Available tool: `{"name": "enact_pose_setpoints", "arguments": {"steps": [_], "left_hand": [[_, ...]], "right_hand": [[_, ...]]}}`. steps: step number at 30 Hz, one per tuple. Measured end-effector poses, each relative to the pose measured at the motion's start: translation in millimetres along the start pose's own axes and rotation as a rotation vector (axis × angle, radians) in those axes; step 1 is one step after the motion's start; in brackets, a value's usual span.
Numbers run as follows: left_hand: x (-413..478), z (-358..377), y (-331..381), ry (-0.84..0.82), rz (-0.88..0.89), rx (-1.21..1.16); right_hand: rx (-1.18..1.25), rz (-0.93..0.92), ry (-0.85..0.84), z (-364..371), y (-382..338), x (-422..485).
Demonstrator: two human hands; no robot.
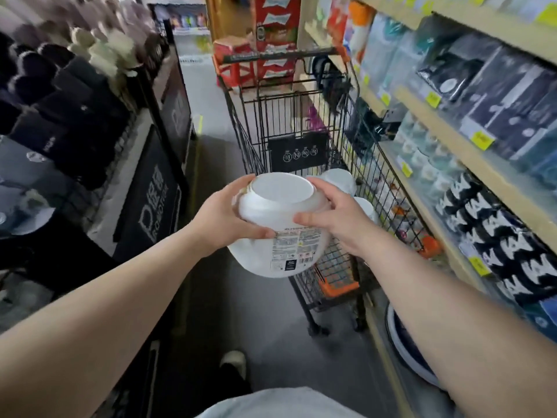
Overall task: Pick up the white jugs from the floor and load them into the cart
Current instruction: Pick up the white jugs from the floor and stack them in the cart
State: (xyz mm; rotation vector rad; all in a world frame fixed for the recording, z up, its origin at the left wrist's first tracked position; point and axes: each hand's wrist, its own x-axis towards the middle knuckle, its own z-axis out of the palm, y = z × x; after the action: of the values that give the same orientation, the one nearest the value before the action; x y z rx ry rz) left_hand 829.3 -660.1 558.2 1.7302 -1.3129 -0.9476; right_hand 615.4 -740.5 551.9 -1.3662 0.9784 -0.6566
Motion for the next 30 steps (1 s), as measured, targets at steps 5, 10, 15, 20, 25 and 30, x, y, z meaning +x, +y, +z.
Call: {"name": "enact_pose_setpoints", "arguments": {"steps": [5,10,15,20,25,30], "left_hand": [[98.1,-25.7,1.5,-0.170,0.059,0.067],[185.8,-8.8,10.5,-0.392,0.123,0.135],[259.1,41.2,6.8,-0.587,0.163,0.223],[324.5,93.3,-11.3,-0.791,0.037,0.282],[364.4,133.8,-24.2,-0.969,-0.069,0.203],[401.6,182.4,-47.6,-1.141,0.069,0.355]], "right_hand": [[0.045,0.032,0.160,1.5,-12.9,56.8],[0.092,0.081,0.347,-20.9,-5.5,88.4],[0.099,0.167,0.498,-63.5,24.6,119.8],[0.088,0.255,0.560,-96.8,62.4,149.7],[0.097,0.417,0.660,-107.6,92.6,167.9],[0.053,0.529,0.767,-110.9,115.5,170.2]]}}
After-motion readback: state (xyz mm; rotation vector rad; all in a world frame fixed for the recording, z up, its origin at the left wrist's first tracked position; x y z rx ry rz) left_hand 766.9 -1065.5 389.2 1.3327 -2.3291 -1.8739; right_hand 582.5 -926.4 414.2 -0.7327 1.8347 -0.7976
